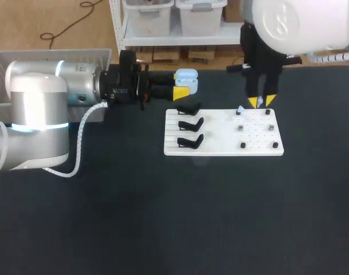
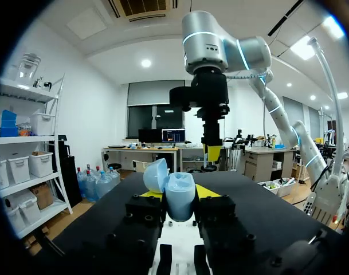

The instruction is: Pick up each earbud case from the left stands, insert the matching earbuds, close the lid, and place the case in the box.

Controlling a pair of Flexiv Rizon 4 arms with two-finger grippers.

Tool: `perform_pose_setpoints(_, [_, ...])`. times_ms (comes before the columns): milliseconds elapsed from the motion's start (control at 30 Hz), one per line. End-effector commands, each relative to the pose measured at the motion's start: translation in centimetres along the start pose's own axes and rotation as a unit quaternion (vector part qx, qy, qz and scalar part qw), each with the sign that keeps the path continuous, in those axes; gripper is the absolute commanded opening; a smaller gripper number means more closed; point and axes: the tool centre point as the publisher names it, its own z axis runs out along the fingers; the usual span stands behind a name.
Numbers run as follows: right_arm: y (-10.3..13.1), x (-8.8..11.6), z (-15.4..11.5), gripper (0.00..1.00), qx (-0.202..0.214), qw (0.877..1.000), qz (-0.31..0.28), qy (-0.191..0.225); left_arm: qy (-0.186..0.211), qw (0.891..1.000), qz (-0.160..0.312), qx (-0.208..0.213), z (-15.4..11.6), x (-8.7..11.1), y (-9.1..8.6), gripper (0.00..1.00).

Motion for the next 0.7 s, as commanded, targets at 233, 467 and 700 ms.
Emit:
perform_pose_setpoints(233, [-0.2, 0.2, 0.1, 0.00, -0.001, 1.000, 0.001, -0.004, 0.001, 1.000, 0.000, 0.001, 0.0, 0.0, 0.1, 0.00])
perform_pose_setpoints(467, [1.7, -0.4, -1.5, 0.00, -0.005, 0.999, 0.033, -0.012, 0.001, 1.000, 0.000, 0.001, 0.0, 0.0, 0.1, 0.00])
perform_pose_setpoints(700, [2.9, -2.1, -2.5, 0.00, -0.034, 0.988, 0.152, 0.004, 0.001, 1.000, 0.000, 0.001, 0.0, 0.0, 0.1, 0.00])
